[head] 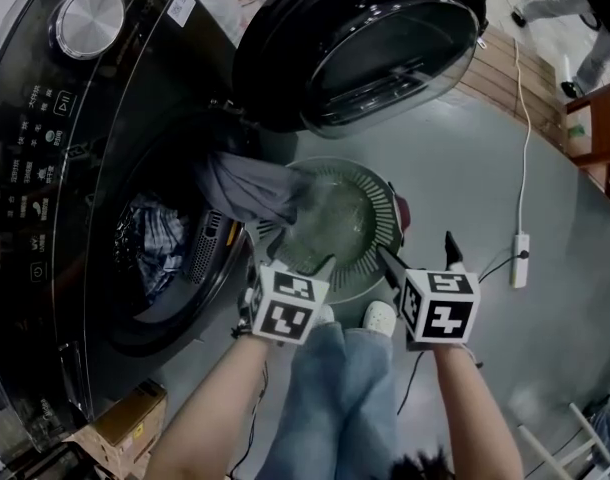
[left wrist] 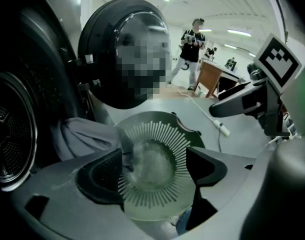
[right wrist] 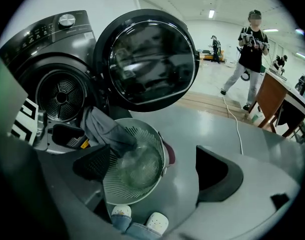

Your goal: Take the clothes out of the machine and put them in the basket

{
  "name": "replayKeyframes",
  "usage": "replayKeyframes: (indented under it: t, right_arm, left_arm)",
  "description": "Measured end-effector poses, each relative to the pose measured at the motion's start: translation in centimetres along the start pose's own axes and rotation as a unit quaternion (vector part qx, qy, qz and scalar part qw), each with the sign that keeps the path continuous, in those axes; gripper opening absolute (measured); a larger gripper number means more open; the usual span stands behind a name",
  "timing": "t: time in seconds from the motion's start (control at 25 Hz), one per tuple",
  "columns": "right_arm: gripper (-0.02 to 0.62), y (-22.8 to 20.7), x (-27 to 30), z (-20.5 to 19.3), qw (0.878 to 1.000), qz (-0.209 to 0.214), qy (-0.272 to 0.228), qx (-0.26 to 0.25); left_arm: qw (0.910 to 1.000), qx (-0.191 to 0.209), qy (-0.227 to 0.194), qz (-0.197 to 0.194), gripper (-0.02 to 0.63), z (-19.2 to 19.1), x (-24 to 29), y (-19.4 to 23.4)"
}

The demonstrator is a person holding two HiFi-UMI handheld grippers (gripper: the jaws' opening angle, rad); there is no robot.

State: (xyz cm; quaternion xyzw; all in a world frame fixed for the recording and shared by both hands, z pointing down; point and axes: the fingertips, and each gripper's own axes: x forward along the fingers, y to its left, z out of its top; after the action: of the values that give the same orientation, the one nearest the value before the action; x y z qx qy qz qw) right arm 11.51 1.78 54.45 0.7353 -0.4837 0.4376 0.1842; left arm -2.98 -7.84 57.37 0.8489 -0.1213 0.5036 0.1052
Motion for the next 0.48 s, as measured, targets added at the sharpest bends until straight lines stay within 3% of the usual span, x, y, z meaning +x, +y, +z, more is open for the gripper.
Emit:
replayKeyframes:
  t: [0.2, 0.48]
  right_arm:
    - [0.535, 1.5, 0.6, -0.5, 0.999, 0.01, 0.009, -0.03]
    - [0.535, 4.1, 1.9, -1.2, 0.999, 0.027, 0.017, -0.039]
  left_arm:
    - [0.9952, 0.019, 0.011, 0.095, 0.379, -0.9, -0.2, 7.4]
    - [0.984, 0.0, 0.023, 0.177, 0.391, -0.3, -1.4, 17.1]
